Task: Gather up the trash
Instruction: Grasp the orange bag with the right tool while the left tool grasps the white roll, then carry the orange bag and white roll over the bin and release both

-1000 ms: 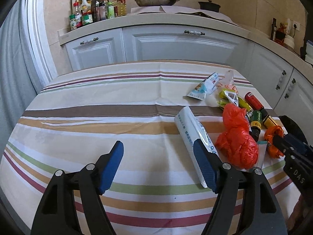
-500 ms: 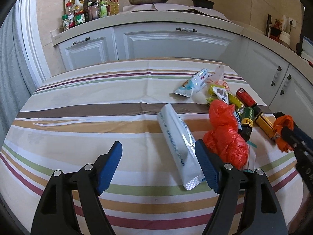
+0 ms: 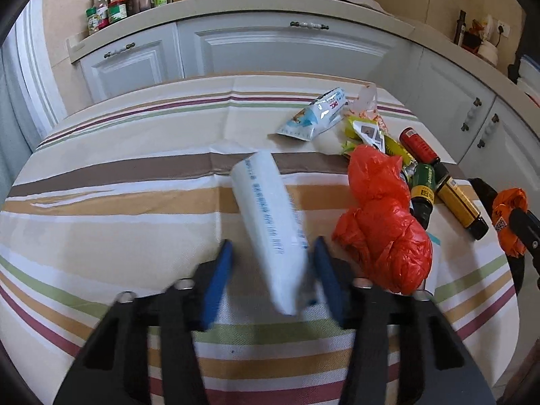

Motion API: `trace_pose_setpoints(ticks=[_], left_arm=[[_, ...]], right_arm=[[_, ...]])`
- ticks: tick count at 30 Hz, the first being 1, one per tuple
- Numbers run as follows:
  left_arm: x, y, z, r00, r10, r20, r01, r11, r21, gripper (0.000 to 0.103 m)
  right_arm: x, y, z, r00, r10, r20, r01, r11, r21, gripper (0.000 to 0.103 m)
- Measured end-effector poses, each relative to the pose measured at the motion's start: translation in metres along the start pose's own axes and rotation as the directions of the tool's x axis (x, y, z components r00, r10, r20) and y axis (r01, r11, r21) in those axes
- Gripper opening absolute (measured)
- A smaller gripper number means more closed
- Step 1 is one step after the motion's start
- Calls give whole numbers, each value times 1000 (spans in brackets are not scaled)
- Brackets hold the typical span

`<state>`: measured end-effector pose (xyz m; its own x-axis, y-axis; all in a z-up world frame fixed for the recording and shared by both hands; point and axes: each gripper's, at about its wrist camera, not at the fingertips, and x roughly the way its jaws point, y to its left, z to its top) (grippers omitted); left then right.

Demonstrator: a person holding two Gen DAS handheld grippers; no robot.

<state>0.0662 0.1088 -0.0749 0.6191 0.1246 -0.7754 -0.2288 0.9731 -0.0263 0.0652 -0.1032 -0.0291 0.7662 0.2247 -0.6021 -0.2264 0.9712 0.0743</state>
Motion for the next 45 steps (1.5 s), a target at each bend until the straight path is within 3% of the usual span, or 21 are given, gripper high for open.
trace_pose_setpoints(ticks=[8, 16, 21, 33, 45], left_arm=[[-5, 3, -3, 1000, -18, 6, 18, 1000, 20, 27], [-38, 2, 1, 993, -1, 120, -5, 999, 51, 25], [-59, -8, 12, 982, -49, 182, 36, 997, 71, 25], [-81, -82, 34, 934, -220, 282, 170, 967, 192, 25], [-79, -185, 40, 881, -396, 259, 291, 885, 363, 25]], right_arm=[[-4, -1, -1, 1000, -2, 15, 2, 1000, -1, 37], [-18, -1, 1, 999, -6, 54, 7, 1000, -14, 37], [-29, -10, 8, 995, -28, 94, 30, 999, -14, 37], [-48, -68, 22, 967, -186, 171, 182, 983, 40, 37], [-57, -139, 25, 929, -323, 183, 305, 945, 121, 37]])
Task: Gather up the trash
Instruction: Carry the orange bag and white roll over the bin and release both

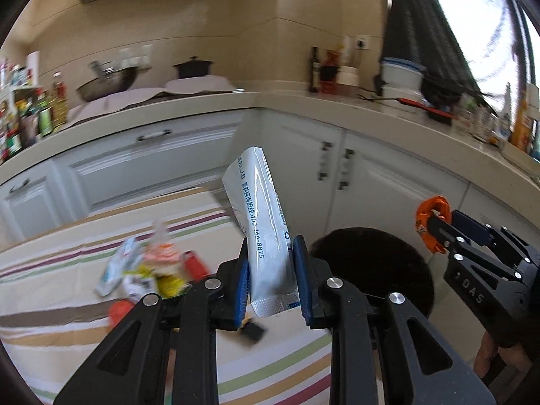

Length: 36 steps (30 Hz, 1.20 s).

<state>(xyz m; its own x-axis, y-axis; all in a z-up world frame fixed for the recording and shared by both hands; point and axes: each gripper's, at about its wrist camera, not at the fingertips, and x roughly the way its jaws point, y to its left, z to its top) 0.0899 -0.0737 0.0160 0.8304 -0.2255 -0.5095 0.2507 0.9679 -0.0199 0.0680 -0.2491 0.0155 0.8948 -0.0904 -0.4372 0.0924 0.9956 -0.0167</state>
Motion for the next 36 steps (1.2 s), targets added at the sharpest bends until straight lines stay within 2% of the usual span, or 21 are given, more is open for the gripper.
trace_pose_setpoints(ticks=[6, 27, 29, 30, 31, 32, 34, 36], left_arm=[[19, -29, 4, 999, -34, -5, 35, 998, 44, 25], [89, -91, 4, 994, -69, -85, 80, 987, 137, 26], [93, -95, 4, 993, -79, -91, 92, 984, 152, 30], [95, -96, 4, 993, -75, -93, 90, 983, 160, 31], [96, -97, 4, 993, -71, -93, 86, 983, 162, 36], [97, -97, 4, 993, -69, -94, 84, 984, 160, 43], [99, -95, 4, 993, -72, -97, 86, 986, 146, 49], [100, -93, 4, 993, -65, -98, 79, 987, 142, 50]], right_arm=[[10, -23, -1, 999, -32, -1, 32, 999, 16, 37], [55, -81, -17, 994, -91, -54, 96, 991, 95, 38], [60, -85, -18, 995, -84, -60, 90, 990, 108, 43], [62, -86, -19, 994, -86, -61, 92, 989, 115, 49], [63, -87, -20, 994, -93, -60, 100, 988, 121, 51], [65, -88, -20, 993, -97, -62, 104, 987, 126, 52], [65, -89, -21, 993, -98, -61, 105, 985, 135, 53], [65, -89, -21, 993, -104, -59, 111, 985, 134, 54]])
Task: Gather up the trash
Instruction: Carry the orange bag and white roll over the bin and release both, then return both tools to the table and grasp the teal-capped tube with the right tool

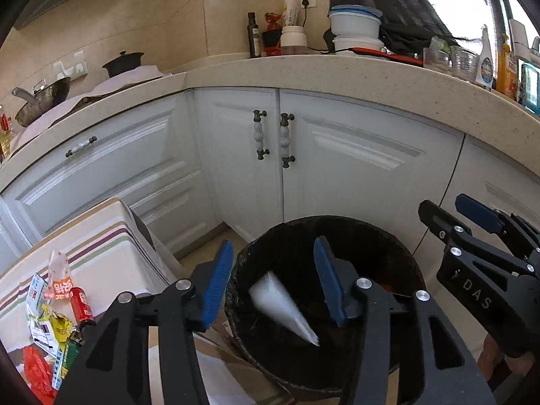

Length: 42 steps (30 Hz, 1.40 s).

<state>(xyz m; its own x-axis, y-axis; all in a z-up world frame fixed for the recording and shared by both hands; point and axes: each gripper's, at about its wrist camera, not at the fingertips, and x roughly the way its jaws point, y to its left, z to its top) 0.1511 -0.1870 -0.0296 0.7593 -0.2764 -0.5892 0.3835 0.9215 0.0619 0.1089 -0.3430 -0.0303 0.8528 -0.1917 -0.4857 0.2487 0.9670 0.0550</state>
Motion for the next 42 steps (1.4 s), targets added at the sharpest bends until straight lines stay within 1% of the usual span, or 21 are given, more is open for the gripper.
trace_pose_setpoints(ticks=[5, 8, 11, 15, 20, 27, 30, 36, 42], left_arm=[[-7, 6, 0, 1000, 10, -3, -10, 1000, -21, 51], [-19, 13, -4, 1000, 24, 2, -24, 999, -30, 54], [-33, 24, -11, 999, 41, -3, -41, 998, -43, 55], [-53, 45, -25, 997, 76, -18, -77, 995, -71, 56], [-83, 80, -46, 989, 141, -37, -145, 982, -120, 57], [-120, 131, -75, 967, 245, -71, -254, 947, -195, 58], [-135, 152, -90, 952, 292, -88, -304, 926, -222, 58], [-159, 189, -115, 926, 357, -124, -378, 885, -273, 58], [-180, 222, -142, 900, 407, -157, -436, 843, -315, 58]], right_arm=[[-6, 3, 0, 1000, 7, -3, -7, 1000, 4, 54], [-13, 10, 1, 1000, 22, -2, -22, 1000, -1, 54], [-22, 20, 0, 999, 42, -3, -42, 999, -9, 54], [-35, 38, -5, 997, 82, -10, -82, 996, -26, 54], [-50, 71, -14, 988, 150, -32, -151, 987, -58, 54], [-68, 124, -29, 966, 249, -69, -255, 959, -120, 54], [-77, 146, -35, 955, 284, -82, -294, 944, -148, 54], [-94, 184, -48, 935, 338, -108, -353, 916, -189, 54], [-109, 218, -66, 911, 384, -149, -409, 884, -227, 54]])
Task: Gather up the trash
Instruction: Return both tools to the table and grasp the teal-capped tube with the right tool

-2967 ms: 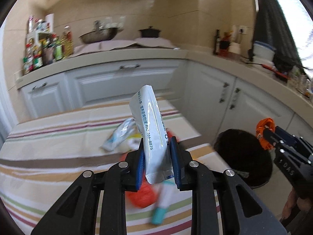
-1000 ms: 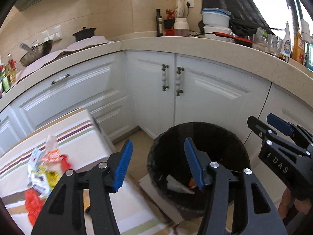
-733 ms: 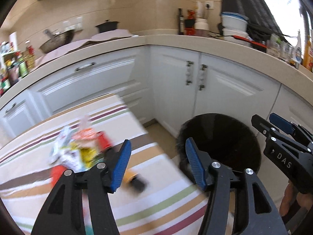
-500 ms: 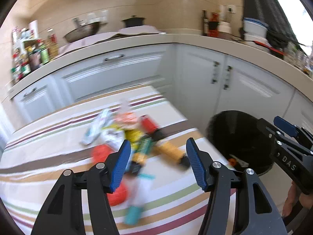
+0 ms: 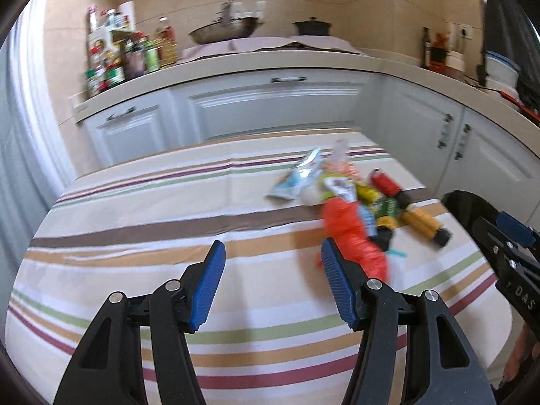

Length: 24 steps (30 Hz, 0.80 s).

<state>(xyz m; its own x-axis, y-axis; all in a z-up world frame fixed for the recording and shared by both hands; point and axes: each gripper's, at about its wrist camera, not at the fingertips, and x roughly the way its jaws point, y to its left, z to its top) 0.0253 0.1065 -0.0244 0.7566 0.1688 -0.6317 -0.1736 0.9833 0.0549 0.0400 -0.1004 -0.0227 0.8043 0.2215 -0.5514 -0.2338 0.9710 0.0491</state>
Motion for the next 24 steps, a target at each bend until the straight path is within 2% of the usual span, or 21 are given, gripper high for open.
trace_pose_setpoints(ticks=[13, 19, 24], left_arm=[[1, 62, -25, 995, 90, -36, -91, 995, -41, 58], [5, 79, -30, 994, 96, -57, -100, 992, -75, 58], [7, 76, -30, 996, 74, -55, -78, 994, -74, 58]], right_arm=[[12, 69, -23, 993, 85, -85, -91, 993, -70, 54], [25, 84, -29, 988, 70, -137, -82, 993, -86, 54], [34, 83, -34, 983, 31, -180, -47, 995, -86, 54]])
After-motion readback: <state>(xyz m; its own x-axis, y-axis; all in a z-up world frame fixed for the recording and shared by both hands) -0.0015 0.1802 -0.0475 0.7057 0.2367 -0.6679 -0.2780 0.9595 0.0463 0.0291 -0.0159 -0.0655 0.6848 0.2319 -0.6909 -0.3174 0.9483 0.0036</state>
